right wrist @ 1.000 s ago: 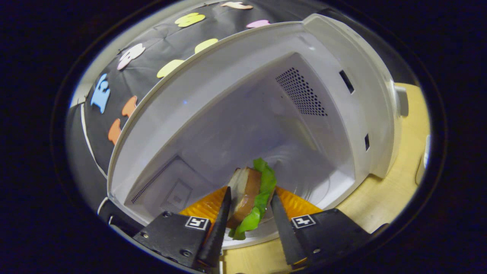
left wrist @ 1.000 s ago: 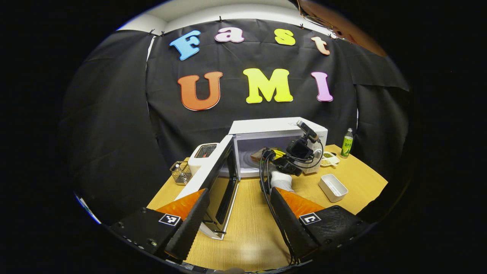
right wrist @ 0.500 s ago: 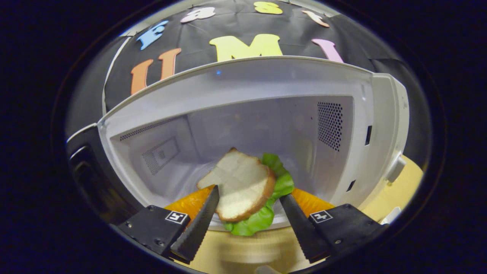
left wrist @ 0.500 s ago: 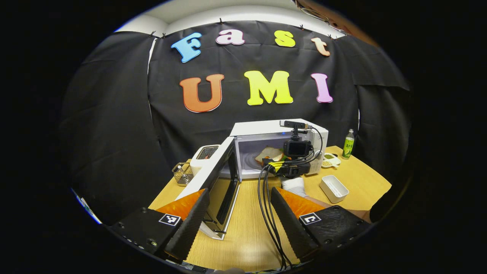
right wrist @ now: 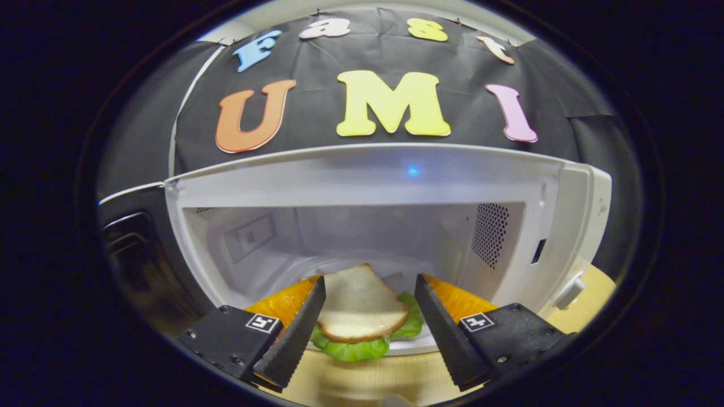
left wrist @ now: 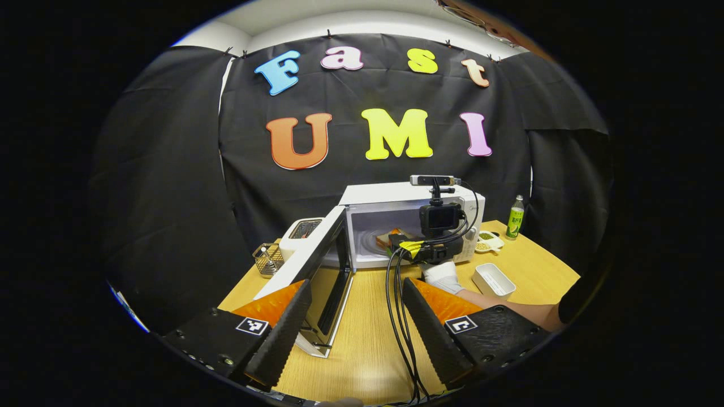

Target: Open the microwave oven with the left hand, put the food in, and close the microwave oven.

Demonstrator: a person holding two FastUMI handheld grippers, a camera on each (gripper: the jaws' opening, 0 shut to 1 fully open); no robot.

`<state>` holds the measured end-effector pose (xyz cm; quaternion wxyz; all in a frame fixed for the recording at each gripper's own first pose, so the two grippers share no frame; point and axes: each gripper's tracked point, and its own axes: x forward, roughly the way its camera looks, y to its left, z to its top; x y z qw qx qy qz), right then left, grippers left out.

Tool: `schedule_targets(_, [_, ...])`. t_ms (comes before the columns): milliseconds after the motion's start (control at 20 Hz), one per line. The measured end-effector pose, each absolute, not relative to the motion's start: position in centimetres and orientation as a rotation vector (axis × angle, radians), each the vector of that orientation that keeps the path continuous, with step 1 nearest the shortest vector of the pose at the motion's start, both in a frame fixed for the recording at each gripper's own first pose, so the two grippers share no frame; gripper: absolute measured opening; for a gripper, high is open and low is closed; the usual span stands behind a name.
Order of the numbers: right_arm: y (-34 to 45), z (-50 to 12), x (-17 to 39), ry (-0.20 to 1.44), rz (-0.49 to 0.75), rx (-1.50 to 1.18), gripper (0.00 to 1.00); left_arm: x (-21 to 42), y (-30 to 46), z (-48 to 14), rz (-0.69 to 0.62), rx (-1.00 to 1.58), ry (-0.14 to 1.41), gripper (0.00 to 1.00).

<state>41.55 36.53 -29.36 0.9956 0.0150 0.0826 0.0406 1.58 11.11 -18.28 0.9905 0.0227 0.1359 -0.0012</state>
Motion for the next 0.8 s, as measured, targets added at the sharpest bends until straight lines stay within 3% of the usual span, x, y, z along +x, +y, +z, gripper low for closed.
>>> schedule_targets(50, [36.8,-28.7,40.9,0.169,0.099,0.032,0.92,1.6,11.3,-17.9,0.003,0.045,0.268,0.97])
schedule_targets(100, [36.6,-27.9,40.2,0.167,0.110,0.030,1.00,1.5,11.5,-17.6,0.006,0.044,0.258,0.97])
schedule_targets(250, [35.3,-24.6,37.3,0.155,0.150,0.014,1.00,1.4,12.6,-16.4,0.029,0.048,0.241,0.97])
schedule_targets(300, [34.7,-23.5,36.2,0.154,0.169,0.007,0.92,1.4,12.9,-15.8,0.036,0.045,0.233,0.97])
schedule_targets(350, [34.0,-22.1,34.9,0.147,0.183,-0.002,1.00,1.4,13.4,-15.5,0.046,0.047,0.224,0.97])
schedule_targets(400, [33.1,-20.6,33.5,0.134,0.199,-0.014,0.92,1.3,14.0,-15.3,0.055,0.047,0.223,0.97])
schedule_targets(500, [30.8,-17.5,30.9,0.098,0.216,-0.068,0.92,1.3,14.8,-14.6,0.077,0.050,0.215,0.97])
schedule_targets(550, [29.8,-16.0,29.5,0.089,0.228,-0.078,1.00,1.4,15.3,-14.2,0.087,0.048,0.211,0.97])
schedule_targets(600, [29.0,-14.9,28.0,0.088,0.245,-0.076,0.92,1.4,16.1,-14.0,0.098,0.044,0.208,0.97])
schedule_targets(700, [27.0,-12.9,25.1,0.101,0.267,-0.058,0.92,1.5,17.0,-13.9,0.116,0.036,0.204,0.97])
schedule_targets(750, [25.8,-12.3,23.8,0.111,0.268,-0.059,1.00,1.6,17.5,-14.0,0.125,0.033,0.207,0.97])
schedule_targets(800, [24.5,-11.6,22.6,0.120,0.263,-0.066,0.92,1.7,18.0,-13.9,0.140,0.034,0.208,0.97])
